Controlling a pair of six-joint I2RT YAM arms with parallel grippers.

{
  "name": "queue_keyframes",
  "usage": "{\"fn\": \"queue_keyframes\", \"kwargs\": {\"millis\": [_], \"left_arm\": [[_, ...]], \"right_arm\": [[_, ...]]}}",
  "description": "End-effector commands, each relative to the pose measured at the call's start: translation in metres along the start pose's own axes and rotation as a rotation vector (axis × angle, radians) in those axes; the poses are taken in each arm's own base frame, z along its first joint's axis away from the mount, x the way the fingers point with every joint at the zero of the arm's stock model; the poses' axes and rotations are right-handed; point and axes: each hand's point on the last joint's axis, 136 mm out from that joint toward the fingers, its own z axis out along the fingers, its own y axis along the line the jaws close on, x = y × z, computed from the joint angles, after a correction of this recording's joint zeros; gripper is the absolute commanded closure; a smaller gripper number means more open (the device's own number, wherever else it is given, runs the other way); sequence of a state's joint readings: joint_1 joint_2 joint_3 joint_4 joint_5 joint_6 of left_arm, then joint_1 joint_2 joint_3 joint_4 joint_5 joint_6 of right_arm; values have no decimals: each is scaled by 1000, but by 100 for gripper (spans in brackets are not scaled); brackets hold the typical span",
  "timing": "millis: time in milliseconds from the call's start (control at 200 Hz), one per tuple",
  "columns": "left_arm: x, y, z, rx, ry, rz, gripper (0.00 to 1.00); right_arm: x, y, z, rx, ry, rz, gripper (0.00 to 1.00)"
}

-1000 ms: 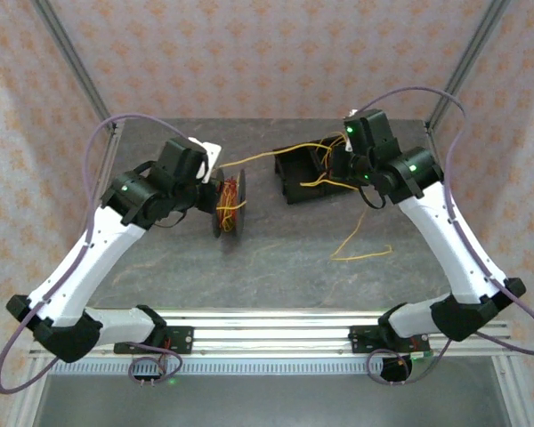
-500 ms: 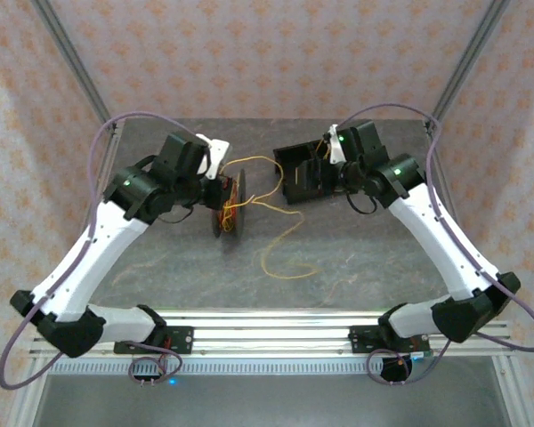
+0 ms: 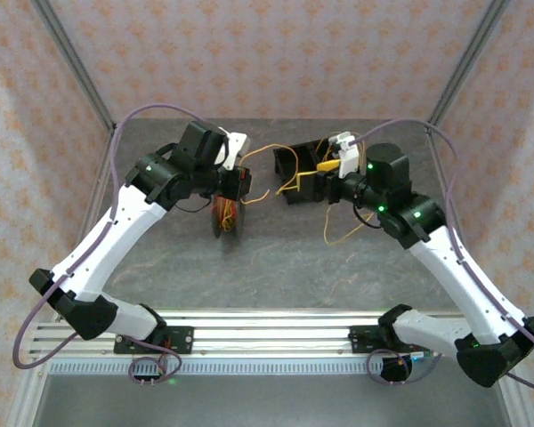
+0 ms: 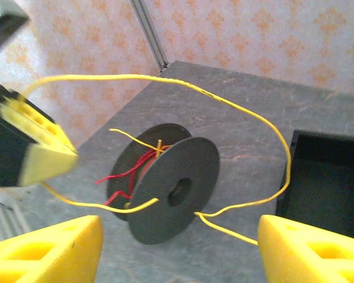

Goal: Wrap the cables

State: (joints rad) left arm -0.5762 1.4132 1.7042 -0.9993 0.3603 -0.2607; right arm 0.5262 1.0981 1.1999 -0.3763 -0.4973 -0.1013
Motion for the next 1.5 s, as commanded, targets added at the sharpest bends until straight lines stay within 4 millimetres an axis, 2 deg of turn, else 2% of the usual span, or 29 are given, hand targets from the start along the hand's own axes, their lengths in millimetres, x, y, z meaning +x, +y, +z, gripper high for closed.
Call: {"fn": "queue_keyframes", "kwargs": {"millis": [0,85,120,330,496,666,926,976,1041,1076,1101,1121,1156,1206,1261,1291,1366,1391,1497], "left_arm": [[4,-9,-13,34,15,33,100],[5,-11,-13,37,23,39,100],[6,-12,-13,40,26,43,100],[10,-20,-13,51,47,80,100],[12,-23,-13,57,61,101,100],[16,-26,-13,66,73,114,100],[20,-29,-13,79,83,131,100],[21,-29,-13,79,85,132,100],[20,-28,-13,72,82,134,100],[20,-26,-14,64,80,134,100],[19,-25,-14,55,76,134,100],[18,-23,-14,46,70,133,100],[16,-22,-15,34,60,129,100],[11,-24,-17,44,27,129,82],[5,-27,-22,61,-21,120,47],[2,-28,-25,67,-54,118,32],[-5,-27,-38,70,-161,105,4],[-6,-24,-42,63,-198,96,1],[-8,-12,-60,40,-362,57,1]], "right_arm": [[-33,-2,10,9,-130,-272,31],[-38,-3,20,8,-128,-340,30],[-36,-4,30,-5,-108,-354,29],[-32,16,53,-101,-66,-525,27],[-31,16,69,-73,-44,-590,27],[-36,16,80,-54,-55,-615,26],[-42,14,88,-50,-57,-606,31],[-42,13,89,-49,-50,-606,37],[-43,15,89,-57,-44,-604,51],[-43,16,87,-65,-40,-600,69],[-43,17,86,-68,-36,-595,88],[-43,18,85,-70,-35,-591,98],[-43,18,83,-71,-35,-584,100],[-42,17,82,-64,-30,-581,100],[-39,12,82,-39,-16,-584,100],[-39,8,82,-22,-5,-580,100],[-37,7,78,-13,21,-551,100],[-38,7,77,-13,26,-533,100],[-38,13,68,-33,57,-447,100]]}}
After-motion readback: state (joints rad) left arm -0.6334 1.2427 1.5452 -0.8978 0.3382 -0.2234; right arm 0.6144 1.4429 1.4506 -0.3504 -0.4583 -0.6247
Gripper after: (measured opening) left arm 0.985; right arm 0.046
